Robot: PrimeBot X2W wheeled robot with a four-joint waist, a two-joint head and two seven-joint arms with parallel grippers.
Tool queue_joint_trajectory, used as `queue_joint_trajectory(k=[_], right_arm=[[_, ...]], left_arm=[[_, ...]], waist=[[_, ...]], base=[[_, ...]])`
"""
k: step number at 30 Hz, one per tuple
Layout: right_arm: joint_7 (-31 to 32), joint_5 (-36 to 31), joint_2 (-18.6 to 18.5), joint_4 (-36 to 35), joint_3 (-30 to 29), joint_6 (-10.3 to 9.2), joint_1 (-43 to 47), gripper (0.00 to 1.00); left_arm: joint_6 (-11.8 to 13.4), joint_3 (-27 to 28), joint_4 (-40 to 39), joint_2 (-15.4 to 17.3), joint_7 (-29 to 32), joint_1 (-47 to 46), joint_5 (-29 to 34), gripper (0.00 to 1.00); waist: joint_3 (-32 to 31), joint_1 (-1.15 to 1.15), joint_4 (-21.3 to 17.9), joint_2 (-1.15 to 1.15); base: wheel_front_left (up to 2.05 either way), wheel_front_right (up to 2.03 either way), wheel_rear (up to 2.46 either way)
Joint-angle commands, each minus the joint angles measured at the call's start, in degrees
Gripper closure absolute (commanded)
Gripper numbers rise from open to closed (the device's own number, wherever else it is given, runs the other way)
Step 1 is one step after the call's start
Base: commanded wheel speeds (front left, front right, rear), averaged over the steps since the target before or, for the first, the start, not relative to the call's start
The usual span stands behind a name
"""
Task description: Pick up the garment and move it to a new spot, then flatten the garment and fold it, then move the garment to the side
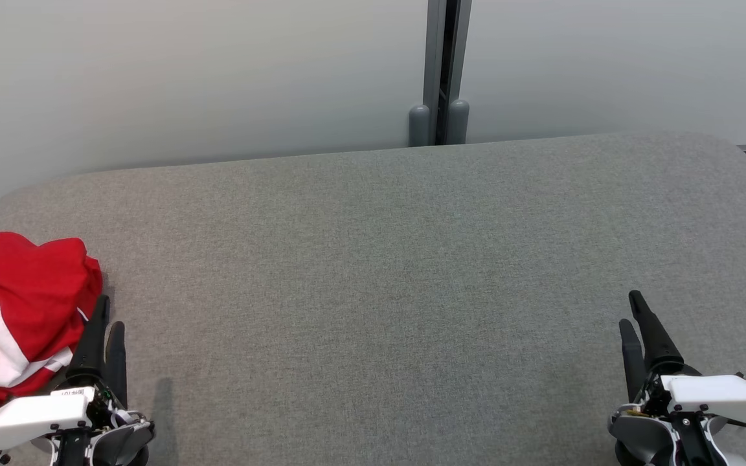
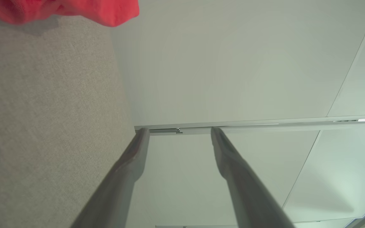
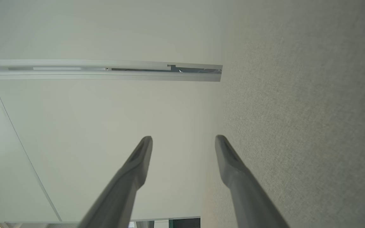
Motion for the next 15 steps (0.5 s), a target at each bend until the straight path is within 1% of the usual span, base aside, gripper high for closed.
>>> queue_joint_trajectory(k=[1, 4, 7, 8, 15], right_arm=[[-0.5, -0.7, -0.7, -1.3, 0.1, 0.07, -1.7, 0.0], [-1.1, -2.1, -1.2, -1.7, 0.3, 0.07, -1.9, 0.0], [-1.7, -4.5, -1.9, -2.2, 0.4, 0.07, -2.2, 0.0], [-2.1, -6.9, -2.4, -2.7, 0.4, 0.08, -2.5, 0.0], [-3.2, -17.3, -3.0, -5.7, 0.0, 0.08, -3.0, 0.0]], left_arm=[[-0.2, -0.5, -1.5, 0.8, -0.6, -2.4, 0.4, 0.0], [-0.2, -1.2, -2.2, 0.8, -1.7, -2.8, 1.2, 0.0], [-0.2, -1.6, -3.1, 0.9, -2.8, -3.1, 3.5, 0.0], [-0.2, -1.9, -3.9, 0.9, -3.6, -3.3, 5.6, 0.0], [-0.2, -3.4, -6.9, 1.1, -5.9, -3.9, 15.5, 0.0]], waist=[[0.0, 0.0, 0.0, 0.0], [0.0, 0.0, 0.0, 0.0], [0.0, 0.0, 0.0, 0.0], [0.0, 0.0, 0.0, 0.0], [0.0, 0.0, 0.0, 0.0]], base=[[0.0, 0.0, 0.0], [0.0, 0.0, 0.0], [0.0, 0.0, 0.0], [0.0, 0.0, 0.0], [0.0, 0.0, 0.0]])
